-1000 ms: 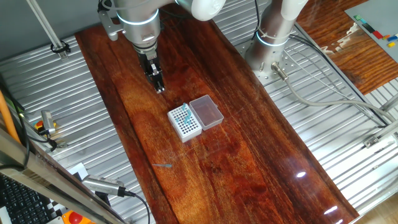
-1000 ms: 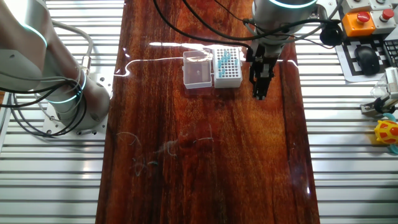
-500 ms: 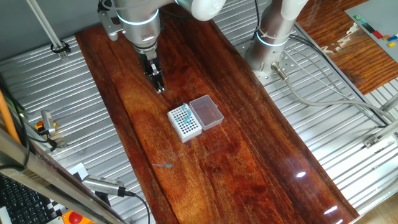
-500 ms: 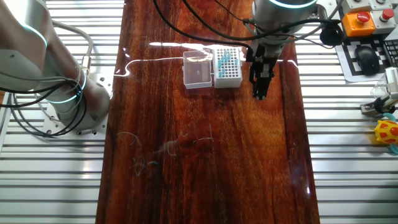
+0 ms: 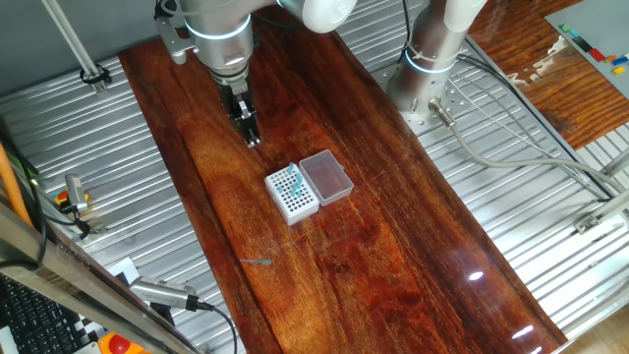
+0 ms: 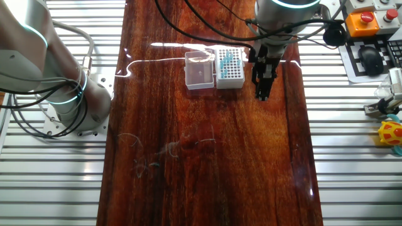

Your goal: Insert a medium pipette tip into the holder for medium pipette tips

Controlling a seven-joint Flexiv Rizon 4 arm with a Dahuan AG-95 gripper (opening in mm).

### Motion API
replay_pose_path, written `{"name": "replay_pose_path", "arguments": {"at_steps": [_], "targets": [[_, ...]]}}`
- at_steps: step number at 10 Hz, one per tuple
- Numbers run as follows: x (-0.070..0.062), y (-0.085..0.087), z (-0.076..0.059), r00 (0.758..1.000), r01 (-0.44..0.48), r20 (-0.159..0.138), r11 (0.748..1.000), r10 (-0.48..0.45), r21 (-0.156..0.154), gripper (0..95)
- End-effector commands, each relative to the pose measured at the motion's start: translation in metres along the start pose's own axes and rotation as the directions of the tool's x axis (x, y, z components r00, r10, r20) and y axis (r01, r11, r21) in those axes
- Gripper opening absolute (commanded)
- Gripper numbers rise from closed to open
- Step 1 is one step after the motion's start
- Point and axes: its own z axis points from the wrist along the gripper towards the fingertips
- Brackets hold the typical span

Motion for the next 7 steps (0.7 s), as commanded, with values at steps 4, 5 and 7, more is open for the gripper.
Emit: {"name": "replay_pose_path", "arguments": {"at_steps": [4,5,7], "targets": [[0.0002,0.0,0.0001,0.997,0.075,-0.004,0.997,-0.075,-0.023,0.0],[0.0002,0.0,0.0001,0.997,0.076,-0.004,0.997,-0.076,-0.022,0.0],[0.0002,0.0,0.0001,0.997,0.076,-0.004,0.997,-0.076,-0.022,0.0]]}}
